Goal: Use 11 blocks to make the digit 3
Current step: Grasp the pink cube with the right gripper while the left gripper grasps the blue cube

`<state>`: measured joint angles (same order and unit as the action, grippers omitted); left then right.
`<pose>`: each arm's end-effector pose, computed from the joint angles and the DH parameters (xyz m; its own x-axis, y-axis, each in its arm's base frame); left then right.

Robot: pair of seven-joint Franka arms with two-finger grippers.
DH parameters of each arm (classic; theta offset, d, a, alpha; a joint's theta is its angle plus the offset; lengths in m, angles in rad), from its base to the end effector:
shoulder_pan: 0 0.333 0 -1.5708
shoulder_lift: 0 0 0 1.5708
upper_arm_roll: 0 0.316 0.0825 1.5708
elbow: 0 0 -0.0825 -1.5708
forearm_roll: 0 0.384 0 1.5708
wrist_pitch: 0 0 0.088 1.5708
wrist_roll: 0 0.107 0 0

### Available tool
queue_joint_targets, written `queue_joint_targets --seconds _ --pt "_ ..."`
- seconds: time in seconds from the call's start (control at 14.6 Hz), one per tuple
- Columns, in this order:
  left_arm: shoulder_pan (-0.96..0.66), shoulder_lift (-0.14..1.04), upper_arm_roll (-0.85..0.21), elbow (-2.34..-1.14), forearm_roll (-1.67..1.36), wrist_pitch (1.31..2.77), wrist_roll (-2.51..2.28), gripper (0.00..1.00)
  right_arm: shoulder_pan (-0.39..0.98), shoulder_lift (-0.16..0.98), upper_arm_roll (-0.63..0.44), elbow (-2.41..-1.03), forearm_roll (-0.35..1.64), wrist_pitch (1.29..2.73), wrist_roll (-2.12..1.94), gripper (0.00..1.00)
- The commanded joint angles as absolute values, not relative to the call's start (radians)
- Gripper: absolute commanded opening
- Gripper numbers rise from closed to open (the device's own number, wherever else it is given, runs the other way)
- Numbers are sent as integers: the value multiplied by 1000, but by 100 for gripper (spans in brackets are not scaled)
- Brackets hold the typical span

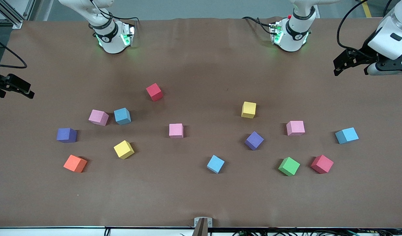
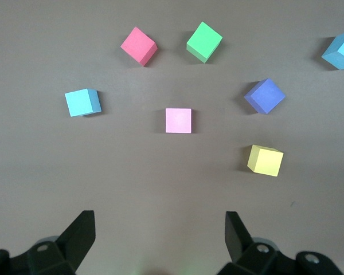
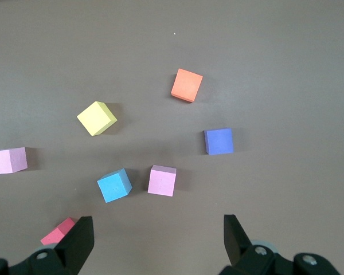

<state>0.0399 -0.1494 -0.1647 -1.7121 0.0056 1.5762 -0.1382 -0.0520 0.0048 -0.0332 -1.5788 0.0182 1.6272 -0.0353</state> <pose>0.5032 -0.0691 0.6365 0.9998 0.0148 0.0155 0.0153 -0.9995 -0.0281 0.5597 -0.0459 0.6231 0.9977 -0.0508 0.0442 -0.0501 -0.9986 -0.0165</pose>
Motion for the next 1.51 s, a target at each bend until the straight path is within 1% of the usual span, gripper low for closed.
queue_joint_targets --seconds 0.0,0.14,0.27,0.41,0.55,0.62,0.75,0.89,1.1,1.17,1.3,1.44 --pt "44 -144 -175 -1694 20 1572 -149 100 -46 -21 -29 -1606 0 1629 -26 100" --pt "44 -141 -175 -1687 17 1575 -144 100 -48 -21 -29 -1606 0 1628 -25 100" --pt "41 -92 -175 -1629 18 1575 -150 100 -48 -17 -29 -1606 0 1625 -25 100" --pt "26 9 -179 -1528 6 1575 -153 100 -20 -3 -29 -1608 8 1634 -20 100" --pt "-24 128 -201 -1454 6 1581 -211 100 41 56 -29 -1608 9 1640 -20 100" --pt "-50 185 -202 -1428 8 1612 -288 100 79 90 -29 -1608 9 1641 -20 100" --pt "-99 300 -202 -1379 8 1693 -391 100 153 162 -29 -1608 9 1669 -12 100" --pt "-165 403 -196 -1350 12 1816 -475 100 224 234 -29 -1603 12 1709 33 100" --pt "-233 514 -199 -1345 11 2007 -726 100 343 349 -29 -1600 37 1770 86 100" --pt "-260 552 -193 -1327 11 2075 -826 100 369 386 -29 -1600 79 1801 106 100" --pt "-299 668 -198 -1255 9 2182 -1035 100 402 448 -29 -1598 155 1871 129 100" --pt "-340 765 -184 -1226 9 2329 -1191 100 429 504 -29 -1583 185 1916 161 100"
